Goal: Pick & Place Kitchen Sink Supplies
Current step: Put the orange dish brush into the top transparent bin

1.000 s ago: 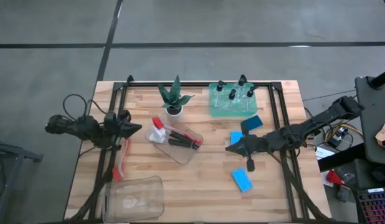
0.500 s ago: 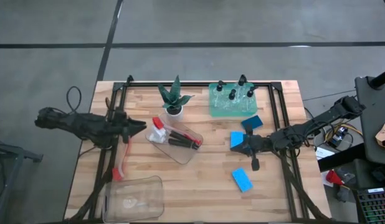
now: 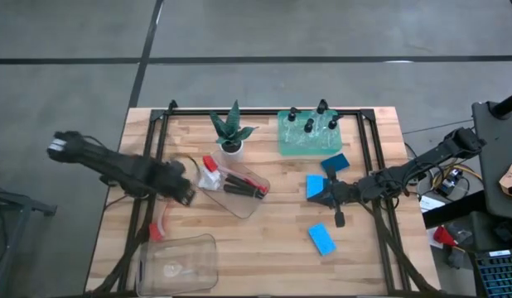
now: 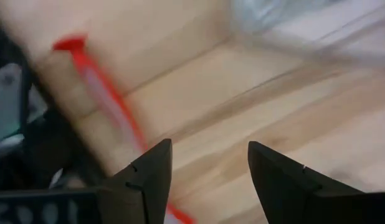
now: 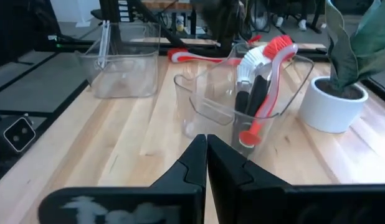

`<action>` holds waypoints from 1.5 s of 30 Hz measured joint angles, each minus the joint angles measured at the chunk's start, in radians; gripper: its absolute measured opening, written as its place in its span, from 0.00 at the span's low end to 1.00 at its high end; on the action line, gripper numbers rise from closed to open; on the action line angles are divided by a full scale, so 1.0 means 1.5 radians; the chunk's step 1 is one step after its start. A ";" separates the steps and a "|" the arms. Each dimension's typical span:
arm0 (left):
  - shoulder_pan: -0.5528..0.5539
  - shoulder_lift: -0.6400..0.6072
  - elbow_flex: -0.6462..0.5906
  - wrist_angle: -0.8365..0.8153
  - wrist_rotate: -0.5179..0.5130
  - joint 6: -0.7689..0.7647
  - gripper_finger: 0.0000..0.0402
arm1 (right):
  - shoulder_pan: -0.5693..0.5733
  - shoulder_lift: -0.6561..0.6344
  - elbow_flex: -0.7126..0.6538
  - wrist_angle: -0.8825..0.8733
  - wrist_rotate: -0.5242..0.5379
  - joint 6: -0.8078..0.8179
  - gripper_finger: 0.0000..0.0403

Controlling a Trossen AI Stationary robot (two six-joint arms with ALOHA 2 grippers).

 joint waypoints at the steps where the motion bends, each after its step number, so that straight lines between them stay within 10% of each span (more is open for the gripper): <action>1: -0.006 0.029 -0.005 -0.001 0.008 -0.006 0.50 | 0.000 -0.001 -0.002 0.000 0.000 0.004 0.02; 23: -0.047 0.279 -0.010 -0.029 0.062 -0.029 0.50 | 0.019 -0.005 -0.004 -0.009 -0.017 0.033 0.02; 45: -0.048 0.242 -0.006 -0.023 0.066 -0.109 0.50 | 0.019 -0.005 -0.004 -0.015 -0.011 0.020 0.02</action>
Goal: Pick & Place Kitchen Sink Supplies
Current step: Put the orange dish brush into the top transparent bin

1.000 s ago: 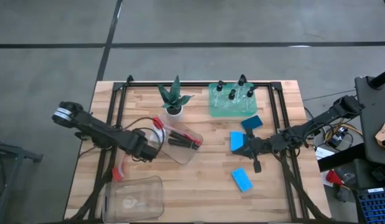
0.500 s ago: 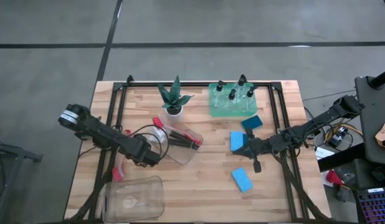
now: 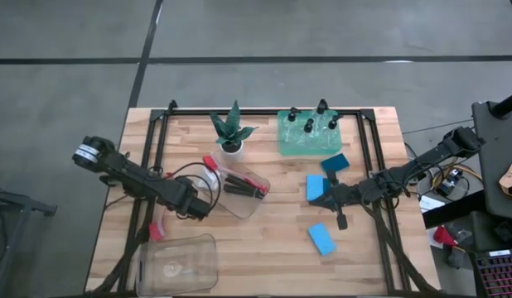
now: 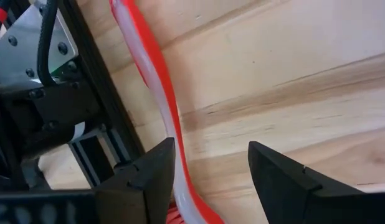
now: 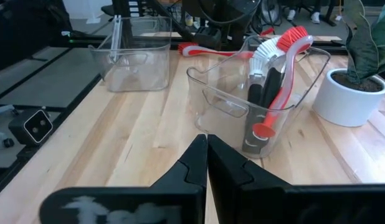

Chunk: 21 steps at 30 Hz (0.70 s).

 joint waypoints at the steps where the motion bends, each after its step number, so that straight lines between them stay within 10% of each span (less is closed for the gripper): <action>1: 0.000 0.000 0.000 0.001 0.000 -0.006 0.50 | 0.000 0.000 0.000 0.000 0.000 0.000 0.02; 21: 0.003 0.000 0.005 0.036 0.004 -0.124 0.50 | 0.000 0.000 0.000 0.000 0.000 0.000 0.02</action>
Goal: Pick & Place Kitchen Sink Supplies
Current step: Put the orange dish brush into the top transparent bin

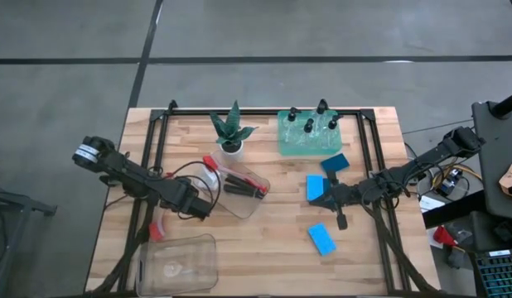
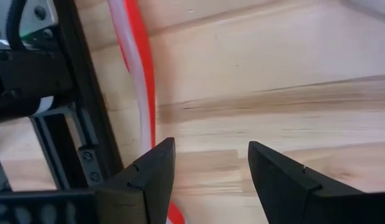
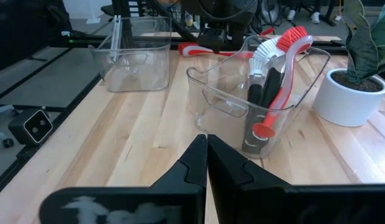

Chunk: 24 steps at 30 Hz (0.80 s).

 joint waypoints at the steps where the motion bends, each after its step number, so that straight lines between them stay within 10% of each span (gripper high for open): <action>1: 0.000 0.000 0.000 0.004 0.000 -0.001 0.50 | 0.000 0.000 0.000 0.000 0.000 0.000 0.02; 24: 0.000 0.000 0.000 0.020 0.004 -0.033 0.50 | 0.000 0.000 0.000 0.000 0.000 0.000 0.02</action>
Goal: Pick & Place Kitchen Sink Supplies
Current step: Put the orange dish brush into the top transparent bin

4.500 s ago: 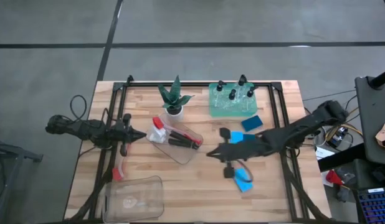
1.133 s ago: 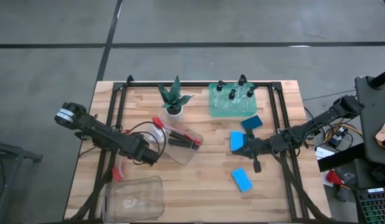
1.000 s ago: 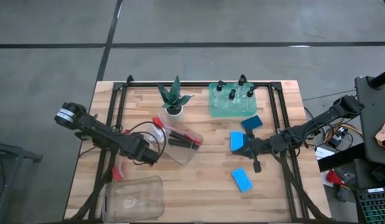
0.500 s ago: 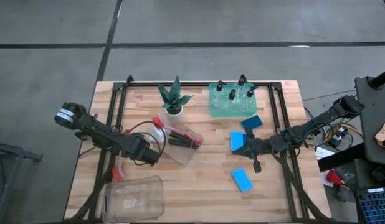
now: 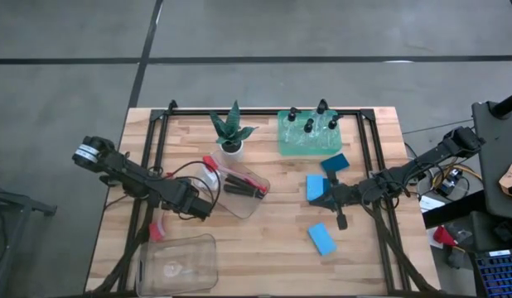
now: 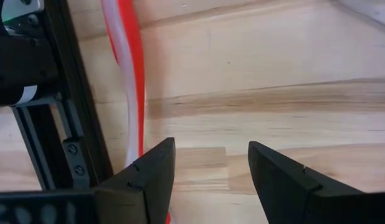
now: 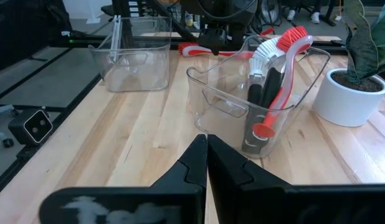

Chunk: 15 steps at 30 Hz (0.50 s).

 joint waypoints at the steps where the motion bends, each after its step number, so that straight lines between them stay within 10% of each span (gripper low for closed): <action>1: 0.000 0.000 0.000 0.001 0.000 0.000 0.50 | 0.000 0.000 0.000 0.000 0.000 0.000 0.02; 15: 0.000 0.000 0.000 0.006 0.001 0.000 0.50 | 0.000 0.000 0.000 0.000 0.000 0.000 0.02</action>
